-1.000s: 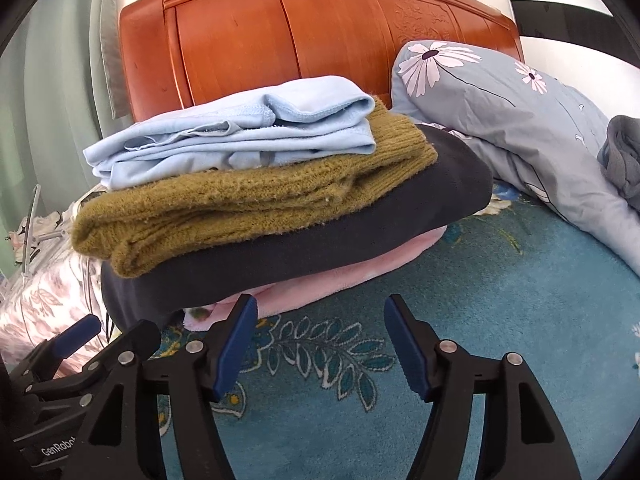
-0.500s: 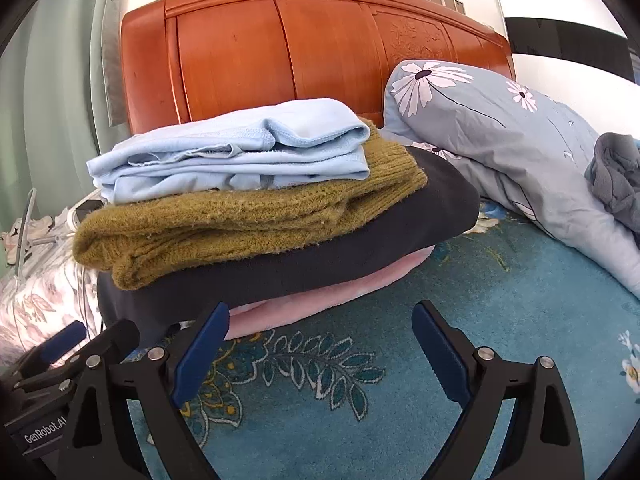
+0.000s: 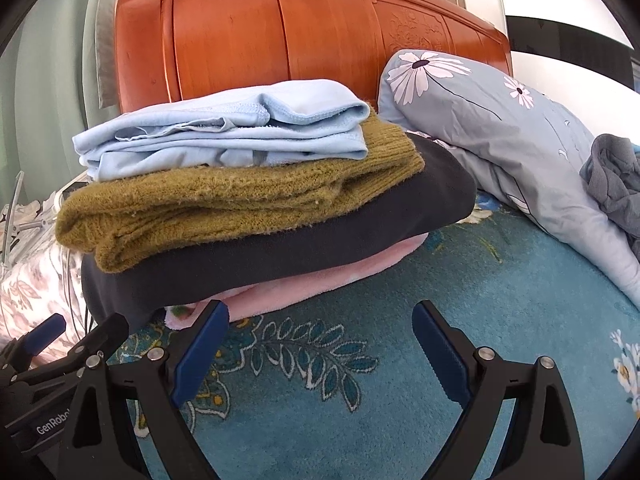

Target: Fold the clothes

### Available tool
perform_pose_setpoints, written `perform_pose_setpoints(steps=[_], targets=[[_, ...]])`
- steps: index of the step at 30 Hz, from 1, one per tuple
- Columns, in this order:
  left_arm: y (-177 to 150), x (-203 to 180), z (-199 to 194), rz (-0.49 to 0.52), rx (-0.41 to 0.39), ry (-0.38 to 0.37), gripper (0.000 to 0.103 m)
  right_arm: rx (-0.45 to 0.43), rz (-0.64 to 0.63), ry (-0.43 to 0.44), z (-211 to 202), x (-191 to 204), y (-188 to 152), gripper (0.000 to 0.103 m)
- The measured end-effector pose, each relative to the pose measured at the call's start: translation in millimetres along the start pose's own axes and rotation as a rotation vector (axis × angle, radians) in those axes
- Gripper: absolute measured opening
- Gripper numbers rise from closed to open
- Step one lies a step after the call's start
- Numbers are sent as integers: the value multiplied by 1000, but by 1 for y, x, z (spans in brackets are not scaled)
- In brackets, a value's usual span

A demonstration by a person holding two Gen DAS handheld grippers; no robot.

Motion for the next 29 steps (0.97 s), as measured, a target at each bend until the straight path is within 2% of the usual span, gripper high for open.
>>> perform_pose_setpoints(steps=[5, 11, 29], targets=[[-6, -2, 5, 31, 22, 29, 103, 10, 1, -18, 2, -3, -2, 94], [-10, -8, 7, 47, 35, 20, 103, 13, 2, -13, 2, -3, -1, 94], [-9, -10, -1, 71, 10, 68, 103, 12, -25, -6, 2, 3, -2, 94]])
Point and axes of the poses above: each gripper's, at about its wrist camera, not at the fingertips, and z roughly the way its jaws point, x to its left, y to its top, the point moved 10 cm from there along z, roughly the way its jaws point, and after that the axes turned 12 degrees about -y, right-handed, at the moved point
